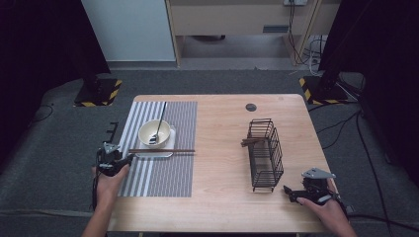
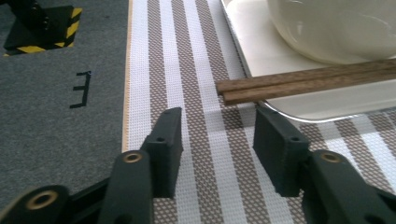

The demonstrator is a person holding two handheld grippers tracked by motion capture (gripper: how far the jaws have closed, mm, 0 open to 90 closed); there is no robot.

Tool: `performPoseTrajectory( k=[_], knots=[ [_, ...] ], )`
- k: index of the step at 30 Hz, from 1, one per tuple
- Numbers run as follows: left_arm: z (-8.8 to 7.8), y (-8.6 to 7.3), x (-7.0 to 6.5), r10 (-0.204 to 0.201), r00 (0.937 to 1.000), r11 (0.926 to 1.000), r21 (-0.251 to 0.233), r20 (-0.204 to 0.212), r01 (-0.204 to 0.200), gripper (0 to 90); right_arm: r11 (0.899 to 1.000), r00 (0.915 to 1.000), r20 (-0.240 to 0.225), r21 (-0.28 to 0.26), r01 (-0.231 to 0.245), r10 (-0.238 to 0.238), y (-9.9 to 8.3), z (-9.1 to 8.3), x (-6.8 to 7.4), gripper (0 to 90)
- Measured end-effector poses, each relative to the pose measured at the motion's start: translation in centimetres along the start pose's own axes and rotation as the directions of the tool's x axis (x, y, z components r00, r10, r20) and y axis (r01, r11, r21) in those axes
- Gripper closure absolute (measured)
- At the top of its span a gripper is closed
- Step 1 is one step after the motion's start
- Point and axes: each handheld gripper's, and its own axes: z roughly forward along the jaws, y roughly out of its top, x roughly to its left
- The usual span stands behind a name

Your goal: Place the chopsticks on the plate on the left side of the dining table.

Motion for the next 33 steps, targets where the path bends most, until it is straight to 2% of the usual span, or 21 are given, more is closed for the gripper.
performPoseTrajectory(
  k=[8, 10, 14, 16, 17, 19, 22, 26, 28, 29, 33],
  knots=[
    [-1.1, 0.4, -1.0, 0.008, 0.9993, 0.9999, -0.014, 0.036, -0.007, 35.1, 1.0, 1.0, 0.0, 0.0, 0.002, -0.002, 0.0, 0.0, 0.0, 0.2],
    [-1.4, 0.5, -1.4, 0.02, 0.9987, 0.9996, -0.018, 0.047, -0.019, 33.7, 1.0, 1.0, 0.0, 0.0, 0.0, 0.0, 0.0, 0.0, 0.0, 0.1],
    [-1.7, 0.7, -2.7, 0.053, 0.9941, 0.9986, -0.01, 0.094, -0.053, 24.7, 1.0, 1.0, 0.0, 0.0, 0.0, 0.0, 0.0, 0.0, 0.0, 0.2],
    [-1.7, 0.8, -2.9, 0.056, 0.9929, 0.9984, -0.011, 0.105, -0.055, 21.9, 1.0, 1.0, 0.0, 0.0, 0.0, 0.0, 0.0, 0.0, 0.0, 0.1],
    [-1.8, 0.9, -3.5, 0.06, 0.9899, 0.9982, -0.007, 0.128, -0.06, 20.5, 1.0, 1.0, 0.0, 0.0, 0.002, -0.002, 0.0, 0.0, 0.0, 0.2],
    [-1.9, 1.0, -3.8, 0.067, 0.9886, 0.9978, -0.009, 0.135, -0.066, 19.4, 1.0, 1.0, 0.0, 0.0, 0.0, 0.0, 0.0, 0.0, 0.0, 0.1],
    [-2.0, 1.3, -4.9, 0.086, 0.9826, 0.9962, -0.007, 0.164, -0.086, 15.4, 1.0, 1.0, 0.0, 0.0, 0.0, 0.0, 0.0, 0.0, 0.0, 0.2],
    [-2.1, 1.6, -6.4, 0.115, 0.9733, 0.9932, -0.003, 0.199, -0.116, 13.4, 1.0, 1.0, 0.0, 0.0, 0.0, 0.0, 0.0, 0.0, 0.0, 0.2],
    [-2.0, 1.8, -7.4, 0.13, 0.9661, 0.991, 0.002, 0.223, -0.134, 11.4, 1.0, 1.0, 0.0, 0.0, 0.0, 0.0, 0.0, 0.0, 0.0, 0.2],
    [-2.0, 1.8, -7.4, 0.13, 0.9661, 0.991, 0.002, 0.223, -0.134, 10.7, 1.0, 1.0, 0.0, 0.0, 0.0, 0.0, 0.0, 0.0, 0.0, 0.2],
    [-1.9, 2.1, -9.0, 0.148, 0.956, 0.9881, 0.003, 0.253, -0.154, 9.1, 1.0, 1.0, 0.0, 0.0, 0.0, 0.0, 0.0, 0.0, 0.0, 0.1]
  ],
)
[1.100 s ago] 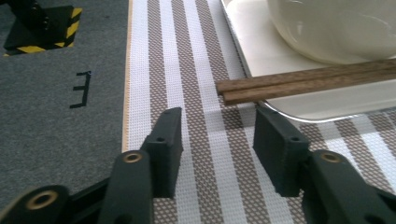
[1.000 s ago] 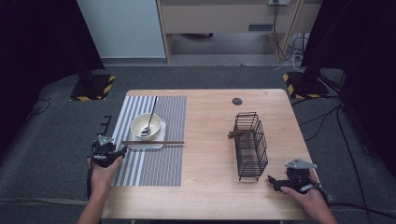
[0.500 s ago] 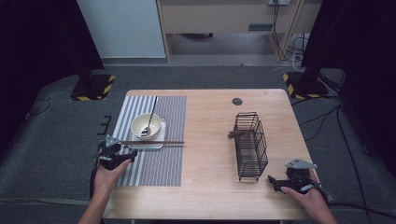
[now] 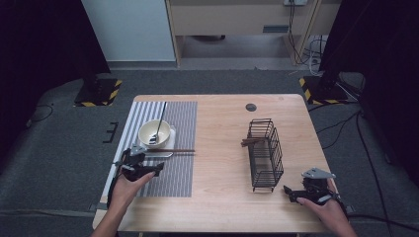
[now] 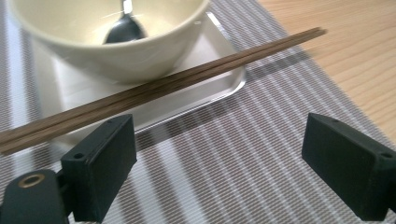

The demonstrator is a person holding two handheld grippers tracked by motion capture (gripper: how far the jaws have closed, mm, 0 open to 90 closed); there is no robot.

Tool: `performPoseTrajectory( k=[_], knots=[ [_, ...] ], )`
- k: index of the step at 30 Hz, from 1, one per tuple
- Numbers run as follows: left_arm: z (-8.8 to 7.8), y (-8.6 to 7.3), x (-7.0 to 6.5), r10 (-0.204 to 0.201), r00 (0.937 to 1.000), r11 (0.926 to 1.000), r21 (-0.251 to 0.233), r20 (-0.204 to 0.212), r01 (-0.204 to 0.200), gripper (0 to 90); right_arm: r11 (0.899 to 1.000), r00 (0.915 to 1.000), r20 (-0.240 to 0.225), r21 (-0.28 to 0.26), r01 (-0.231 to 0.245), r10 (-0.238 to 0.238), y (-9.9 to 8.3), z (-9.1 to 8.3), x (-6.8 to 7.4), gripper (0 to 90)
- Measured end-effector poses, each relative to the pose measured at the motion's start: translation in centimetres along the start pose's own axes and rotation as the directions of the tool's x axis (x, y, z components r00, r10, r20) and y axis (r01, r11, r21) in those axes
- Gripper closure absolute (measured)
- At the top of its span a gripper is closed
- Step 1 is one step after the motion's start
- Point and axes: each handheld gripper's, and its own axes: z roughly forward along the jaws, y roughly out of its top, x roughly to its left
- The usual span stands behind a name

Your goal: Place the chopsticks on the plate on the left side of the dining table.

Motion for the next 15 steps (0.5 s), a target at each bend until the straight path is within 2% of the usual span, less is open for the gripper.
performPoseTrajectory(
  k=[3, 5, 9, 15],
  knots=[
    [0.4, 0.6, -1.4, 0.027, 0.9991, 0.9996, 0.012, 0.034, -0.027, 7.8, 1.0, 1.0, 0.0, 0.0, 0.0, 0.0, 0.0, 0.0, 0.0, 0.1],
    [0.5, 0.7, -1.7, 0.03, 0.9987, 0.9995, 0.012, 0.041, -0.03, 7.2, 1.0, 1.0, 0.0, 0.0, 0.002, -0.002, 0.0, 0.0, 0.0, 0.1],
    [1.2, 1.4, -3.6, 0.061, 0.9954, 0.9979, 0.018, 0.075, -0.062, 6.5, 1.0, 1.0, 0.0, 0.0, 0.002, -0.002, 0.0, 0.0, 0.0, 0.2],
    [1.9, 1.9, -5.3, 0.092, 0.9904, 0.9951, 0.026, 0.103, -0.096, 6.3, 1.0, 1.0, 0.0, 0.0, 0.001, -0.001, 0.0, 0.0, 0.0, 0.2]
  ],
)
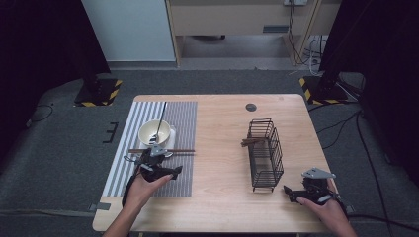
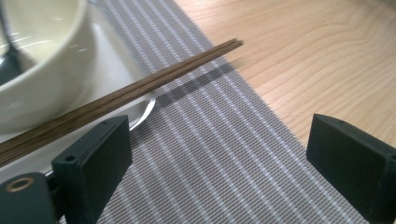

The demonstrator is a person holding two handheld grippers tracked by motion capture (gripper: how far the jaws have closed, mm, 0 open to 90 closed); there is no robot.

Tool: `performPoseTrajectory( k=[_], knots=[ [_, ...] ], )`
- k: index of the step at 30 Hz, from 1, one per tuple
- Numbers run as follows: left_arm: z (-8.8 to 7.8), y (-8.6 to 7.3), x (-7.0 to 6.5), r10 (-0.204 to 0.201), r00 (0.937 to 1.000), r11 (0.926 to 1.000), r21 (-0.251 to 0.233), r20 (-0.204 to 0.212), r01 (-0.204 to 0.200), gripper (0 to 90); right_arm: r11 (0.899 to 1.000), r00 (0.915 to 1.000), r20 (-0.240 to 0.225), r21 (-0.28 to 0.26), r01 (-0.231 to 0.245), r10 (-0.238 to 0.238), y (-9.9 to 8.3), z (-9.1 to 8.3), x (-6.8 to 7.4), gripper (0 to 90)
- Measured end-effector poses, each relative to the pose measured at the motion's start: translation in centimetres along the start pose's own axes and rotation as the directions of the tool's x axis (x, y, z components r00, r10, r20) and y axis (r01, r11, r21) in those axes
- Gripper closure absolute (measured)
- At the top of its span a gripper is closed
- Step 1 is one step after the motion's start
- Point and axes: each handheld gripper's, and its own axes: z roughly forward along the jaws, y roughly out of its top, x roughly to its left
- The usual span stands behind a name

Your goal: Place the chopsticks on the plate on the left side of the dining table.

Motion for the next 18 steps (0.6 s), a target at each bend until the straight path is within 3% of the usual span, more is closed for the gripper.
performPoseTrajectory(
  k=[18],
  knots=[
    [2.4, 0.9, -4.8, 0.074, 0.9942, 0.9969, 0.02, 0.078, -0.076, 6.0, 1.0, 1.0, 0.0, 0.0, 0.0, 0.0, 0.0, 0.0, 0.0, 0.2]
  ],
)
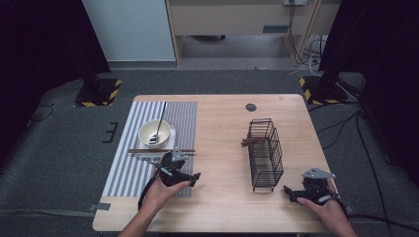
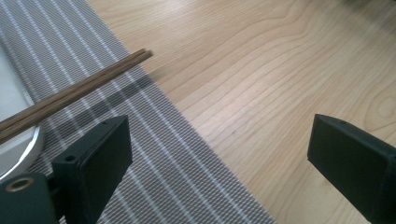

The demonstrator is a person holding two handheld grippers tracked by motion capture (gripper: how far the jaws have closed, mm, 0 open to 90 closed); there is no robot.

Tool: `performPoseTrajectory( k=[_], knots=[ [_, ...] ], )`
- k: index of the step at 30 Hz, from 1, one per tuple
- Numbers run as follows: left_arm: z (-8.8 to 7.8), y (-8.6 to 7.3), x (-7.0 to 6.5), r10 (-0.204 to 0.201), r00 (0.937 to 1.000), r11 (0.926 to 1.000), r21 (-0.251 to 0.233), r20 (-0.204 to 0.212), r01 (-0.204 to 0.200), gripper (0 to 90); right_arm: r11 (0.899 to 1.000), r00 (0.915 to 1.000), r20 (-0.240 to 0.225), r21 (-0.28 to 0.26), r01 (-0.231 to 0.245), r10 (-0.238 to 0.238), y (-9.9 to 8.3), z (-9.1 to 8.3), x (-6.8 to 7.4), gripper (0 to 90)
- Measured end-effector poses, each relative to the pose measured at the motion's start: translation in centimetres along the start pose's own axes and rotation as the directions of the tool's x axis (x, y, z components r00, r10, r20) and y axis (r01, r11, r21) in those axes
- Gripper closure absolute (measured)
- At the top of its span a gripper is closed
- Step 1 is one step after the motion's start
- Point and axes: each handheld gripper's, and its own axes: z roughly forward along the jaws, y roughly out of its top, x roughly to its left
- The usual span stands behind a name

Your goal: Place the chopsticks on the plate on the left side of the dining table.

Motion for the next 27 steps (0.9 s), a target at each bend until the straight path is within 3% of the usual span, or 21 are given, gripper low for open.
performPoseTrajectory(
  k=[20, 27],
  knots=[
    [2.2, 0.5, -2.9, 0.054, 0.997, 0.9978, 0.034, 0.056, -0.056, 5.9, 1.0, 1.0, 0.0, 0.0, 0.0, 0.0, 0.0, 0.0, 0.0, 0.2],
    [3.0, 0.9, -4.1, 0.087, 0.9907, 0.9953, 0.032, 0.104, -0.091, 4.7, 1.0, 1.0, -0.001, 0.0, 0.002, -0.002, 0.0, 0.0, 0.0, 0.2]
  ],
)
